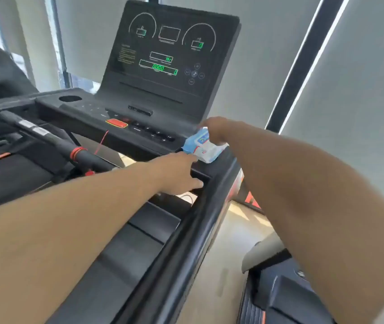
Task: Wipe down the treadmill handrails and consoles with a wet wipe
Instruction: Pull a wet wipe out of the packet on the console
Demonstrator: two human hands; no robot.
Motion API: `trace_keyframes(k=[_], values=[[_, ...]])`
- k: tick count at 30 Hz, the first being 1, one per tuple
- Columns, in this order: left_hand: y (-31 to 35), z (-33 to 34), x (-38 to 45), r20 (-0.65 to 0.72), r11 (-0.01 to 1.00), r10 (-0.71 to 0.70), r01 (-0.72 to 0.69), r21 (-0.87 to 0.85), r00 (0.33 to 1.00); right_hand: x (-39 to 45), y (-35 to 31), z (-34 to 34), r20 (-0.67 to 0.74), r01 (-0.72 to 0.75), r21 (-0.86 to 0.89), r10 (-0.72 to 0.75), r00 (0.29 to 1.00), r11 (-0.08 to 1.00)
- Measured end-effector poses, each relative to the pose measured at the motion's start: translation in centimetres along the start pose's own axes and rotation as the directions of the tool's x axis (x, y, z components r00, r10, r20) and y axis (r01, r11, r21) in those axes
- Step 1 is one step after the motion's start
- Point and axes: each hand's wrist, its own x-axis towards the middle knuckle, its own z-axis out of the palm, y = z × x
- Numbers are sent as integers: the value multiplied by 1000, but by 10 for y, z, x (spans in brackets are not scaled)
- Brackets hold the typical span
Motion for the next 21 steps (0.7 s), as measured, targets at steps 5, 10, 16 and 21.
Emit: trace_keyframes(k=[5, 10, 16, 21], values=[[-20, -4, 23, 31, 995, -98, 98, -7, 995, 46, 4, 15, 190, 9, -85, 7, 982, 996], [-44, -3, 15, 9, 988, -155, 155, -23, 988, 75, 10, 23, 215, 24, -141, 7, 977, 990], [-67, 0, -37, -8, 984, -179, 179, -16, 984, 36, -37, 21, 99, 4, -122, 8, 995, 993], [-94, 18, -125, -47, 979, -185, 180, -98, 982, -41, -113, 33, 43, 6, -139, 0, 999, 990]])
